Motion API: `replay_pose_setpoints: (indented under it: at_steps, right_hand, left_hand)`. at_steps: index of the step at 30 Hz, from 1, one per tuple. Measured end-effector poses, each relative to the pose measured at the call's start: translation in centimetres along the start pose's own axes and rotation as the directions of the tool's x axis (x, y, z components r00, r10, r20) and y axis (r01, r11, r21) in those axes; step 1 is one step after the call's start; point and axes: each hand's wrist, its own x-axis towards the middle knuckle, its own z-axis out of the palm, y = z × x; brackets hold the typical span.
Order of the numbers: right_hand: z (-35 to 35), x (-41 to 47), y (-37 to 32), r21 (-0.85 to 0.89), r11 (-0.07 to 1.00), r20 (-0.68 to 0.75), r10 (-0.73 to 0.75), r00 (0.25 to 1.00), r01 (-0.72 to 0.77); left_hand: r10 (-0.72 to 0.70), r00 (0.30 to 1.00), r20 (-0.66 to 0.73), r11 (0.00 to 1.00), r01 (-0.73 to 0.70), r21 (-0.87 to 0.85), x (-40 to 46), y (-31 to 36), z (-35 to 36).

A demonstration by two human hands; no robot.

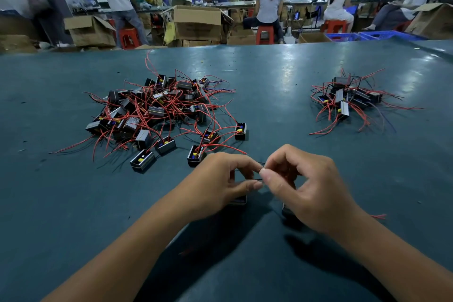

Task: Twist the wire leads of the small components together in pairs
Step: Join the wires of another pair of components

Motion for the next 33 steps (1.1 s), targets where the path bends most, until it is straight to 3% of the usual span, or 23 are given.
replay_pose_setpoints:
  at_steps: [3,7,12,18,25,29,33]
  right_hand:
    - [-0.7,0.6,0.3,0.062,0.995,-0.140,0.085,0.986,-0.077]
    - [-1.5,1.5,1.9,0.228,0.931,-0.282,0.343,0.896,-0.285]
    - [-1.9,1.4,4.2,-0.014,0.839,-0.193,0.531,0.825,-0.544]
    - [-1.5,1.2,3.7,-0.190,0.814,0.038,0.565,0.824,-0.549]
    - [-0.8,2.8,2.8,-0.144,0.811,0.167,0.584,0.794,-0.567]
    - [-0.7,2.4,2.9,0.147,0.697,0.231,0.666,0.709,-0.702]
    - [-0.1,2.4,2.4,0.068,0.737,0.265,0.636,0.725,-0.672]
  left_hand:
    - [-0.055,0.997,-0.053,0.998,0.055,-0.011,0.1,-0.5,0.2]
    - [-0.098,0.994,-0.055,0.993,0.094,-0.078,0.1,-0.6,0.2]
    - [-0.131,0.991,-0.032,0.979,0.124,-0.163,0.1,-0.4,0.1]
    - [-0.197,0.978,-0.070,0.960,0.178,-0.215,0.2,-0.4,0.5]
    - [-0.261,0.960,-0.099,0.944,0.233,-0.233,0.2,0.0,0.4]
    - [-0.320,0.940,-0.116,0.911,0.272,-0.312,0.2,0.1,0.4]
    - [-0.302,0.944,-0.131,0.920,0.252,-0.301,0.3,0.2,0.6]
